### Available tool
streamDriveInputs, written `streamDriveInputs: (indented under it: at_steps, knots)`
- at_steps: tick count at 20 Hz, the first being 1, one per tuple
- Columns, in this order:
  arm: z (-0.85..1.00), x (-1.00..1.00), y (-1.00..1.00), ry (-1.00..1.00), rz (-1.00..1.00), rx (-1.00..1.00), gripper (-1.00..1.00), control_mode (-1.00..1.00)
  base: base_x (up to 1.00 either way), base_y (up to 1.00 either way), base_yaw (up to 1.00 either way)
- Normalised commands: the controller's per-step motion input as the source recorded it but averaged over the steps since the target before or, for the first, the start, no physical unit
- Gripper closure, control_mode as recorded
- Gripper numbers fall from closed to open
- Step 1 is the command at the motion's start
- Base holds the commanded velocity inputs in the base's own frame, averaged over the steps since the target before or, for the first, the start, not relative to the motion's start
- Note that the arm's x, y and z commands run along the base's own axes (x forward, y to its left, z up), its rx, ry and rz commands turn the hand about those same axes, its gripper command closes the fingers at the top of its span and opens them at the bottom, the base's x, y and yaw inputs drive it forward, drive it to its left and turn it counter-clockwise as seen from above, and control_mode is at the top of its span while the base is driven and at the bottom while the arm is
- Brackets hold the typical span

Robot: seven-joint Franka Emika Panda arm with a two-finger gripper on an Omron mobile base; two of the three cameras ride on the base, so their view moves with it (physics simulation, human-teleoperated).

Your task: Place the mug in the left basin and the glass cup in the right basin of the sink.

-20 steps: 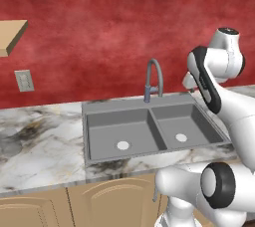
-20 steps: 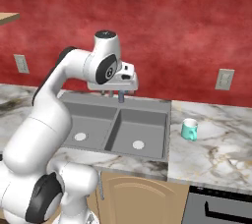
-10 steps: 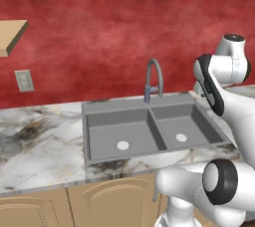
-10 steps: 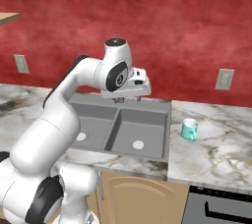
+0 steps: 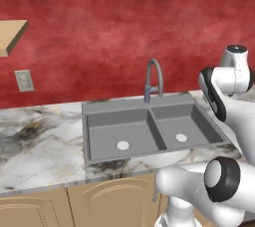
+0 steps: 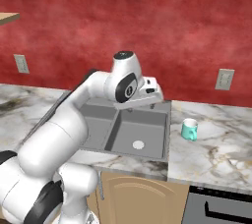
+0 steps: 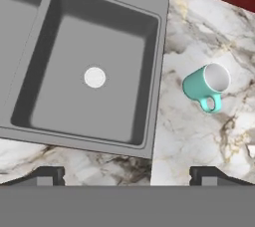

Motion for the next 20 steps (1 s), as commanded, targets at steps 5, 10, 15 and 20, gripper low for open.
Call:
streamDriveInputs:
  at_steps: [5,10,15,20]
  knots:
    - [-0.31,0.0,-0.47,0.0,0.01,-0.01,-1.0,-1.0,0.0,0.0,0.0]
    - [-0.33,0.0,-0.45,0.0,0.01,0.0,-1.0,-1.0,0.0,0.0,0.0]
    - [-0.25,0.0,-0.4,0.0,0.0,0.0,-1.0,-1.0,0.0,0.0,0.0]
    - [-0.16,0.09,-0.36,0.0,0.0,0.0,-1.0,-1.0,0.0,0.0,0.0]
